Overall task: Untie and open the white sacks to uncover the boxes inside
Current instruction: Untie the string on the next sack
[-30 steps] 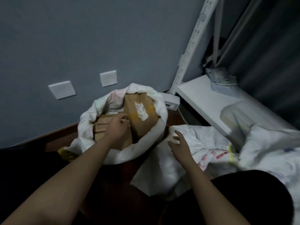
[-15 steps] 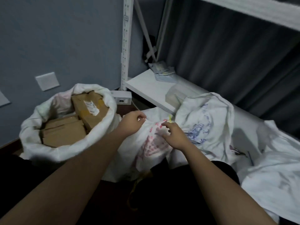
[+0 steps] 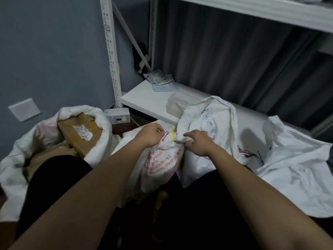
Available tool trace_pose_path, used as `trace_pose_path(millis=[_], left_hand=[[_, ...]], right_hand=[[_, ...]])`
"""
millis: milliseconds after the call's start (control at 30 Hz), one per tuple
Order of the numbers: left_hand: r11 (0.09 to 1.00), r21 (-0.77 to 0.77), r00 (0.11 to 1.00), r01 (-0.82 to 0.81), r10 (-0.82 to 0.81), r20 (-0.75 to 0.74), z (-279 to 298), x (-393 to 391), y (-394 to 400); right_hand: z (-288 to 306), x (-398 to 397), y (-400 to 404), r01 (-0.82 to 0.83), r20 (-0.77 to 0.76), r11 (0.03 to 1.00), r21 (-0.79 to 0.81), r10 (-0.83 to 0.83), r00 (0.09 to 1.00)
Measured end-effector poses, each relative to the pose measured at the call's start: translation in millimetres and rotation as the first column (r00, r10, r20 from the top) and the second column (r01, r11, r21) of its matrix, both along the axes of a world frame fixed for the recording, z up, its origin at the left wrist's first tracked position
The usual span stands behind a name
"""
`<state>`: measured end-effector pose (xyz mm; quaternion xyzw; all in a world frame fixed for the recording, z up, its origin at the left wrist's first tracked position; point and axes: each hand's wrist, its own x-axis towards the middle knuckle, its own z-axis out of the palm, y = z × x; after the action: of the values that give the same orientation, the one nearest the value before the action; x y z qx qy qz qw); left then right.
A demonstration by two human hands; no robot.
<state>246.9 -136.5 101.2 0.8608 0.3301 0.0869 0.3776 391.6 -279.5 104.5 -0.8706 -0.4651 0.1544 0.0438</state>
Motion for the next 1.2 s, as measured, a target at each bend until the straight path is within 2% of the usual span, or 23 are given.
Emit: trace_pose_path(millis=[67,133,200,267,300,400,467,600,700,800,867,933,967,1000,1067,1100,1133,1167,1200], left_hand=[[1.000,0.010,1.000,0.012,-0.011,-0.021,-8.2,13.8,16.2],[1.000,0.004,0.999,0.028,-0.028,-0.046,-22.5,31.4,34.5],[0.998,-0.009,0.994,0.067,-0.067,-0.082,-44.9,52.0,53.1],[0.995,-0.040,0.988,0.096,-0.100,-0.121,-70.7,72.6,67.4],[0.993,-0.062,0.985,0.096,-0.103,-0.136,-82.0,82.1,72.6],[0.993,-0.093,0.992,0.067,-0.077,-0.102,-108.3,110.7,86.2],[0.992,-0.090,0.996,0.083,-0.087,-0.036,-114.3,128.6,92.9],[0.983,-0.129,0.991,0.131,-0.125,0.050,-108.5,155.6,100.9],[0.970,-0.198,0.990,0.143,-0.142,0.023,-102.6,167.9,102.9],[0.954,-0.277,0.993,0.112,-0.119,-0.008,-96.8,176.4,100.6],[0.943,-0.324,0.997,0.079,-0.070,0.042,-91.8,177.3,93.7],[0.948,-0.315,0.995,0.048,-0.018,0.095,-86.3,175.4,86.6],[0.957,-0.288,0.993,0.035,0.000,0.120,-83.8,174.4,83.1],[0.965,-0.260,0.989,0.031,0.008,0.149,-80.8,171.8,78.7],[0.979,-0.197,0.978,0.059,-0.017,0.209,-77.4,165.2,66.8],[0.981,-0.161,0.969,0.105,-0.065,0.238,-76.1,160.4,59.2],[0.978,-0.136,0.959,0.160,-0.121,0.255,-75.3,154.8,50.7],[0.970,-0.117,0.949,0.214,-0.178,0.260,-77.2,149.8,42.6],[0.958,-0.114,0.941,0.265,-0.231,0.246,-80.3,144.8,34.9]], right_hand=[[-8.6,10.4,14.4,-0.029,0.007,0.998,-0.051,0.029,1.000],[-21.6,23.4,33.2,0.027,0.117,0.997,-0.078,-0.018,0.993],[-39.0,37.6,55.7,0.235,0.177,0.972,0.016,-0.234,0.956],[-58.9,53.2,79.6,0.473,0.097,0.870,0.139,-0.487,0.868],[-68.3,60.2,90.5,0.550,0.045,0.821,0.151,-0.562,0.826],[-94.5,77.8,117.0,0.703,-0.086,0.696,0.148,-0.699,0.710],[-107.8,86.6,124.2,0.741,-0.102,0.641,0.198,-0.739,0.666],[-123.0,101.9,116.1,0.702,-0.206,0.639,0.315,-0.676,0.708],[-119.0,99.0,103.3,0.708,-0.365,0.529,0.468,-0.614,0.700],[-108.9,92.6,95.5,0.672,-0.490,0.423,0.608,-0.466,0.737],[-95.2,90.6,93.1,0.670,-0.563,0.383,0.636,-0.364,0.742],[-78.6,87.0,91.0,0.668,-0.601,0.388,0.635,-0.295,0.743],[-71.6,85.7,88.5,0.639,-0.567,0.421,0.644,-0.300,0.768],[-64.4,84.2,85.2,0.569,-0.450,0.478,0.669,-0.350,0.822],[-45.2,82.1,78.0,0.274,0.014,0.663,0.697,-0.395,0.919],[-34.6,82.4,74.8,0.074,0.275,0.758,0.648,-0.324,0.905],[-22.7,82.1,71.7,-0.109,0.480,0.850,0.516,-0.181,0.859],[-8.3,80.3,69.3,-0.234,0.584,0.921,0.311,0.010,0.812],[1.7,81.4,67.4,-0.281,0.574,0.958,0.062,0.196,0.795]])
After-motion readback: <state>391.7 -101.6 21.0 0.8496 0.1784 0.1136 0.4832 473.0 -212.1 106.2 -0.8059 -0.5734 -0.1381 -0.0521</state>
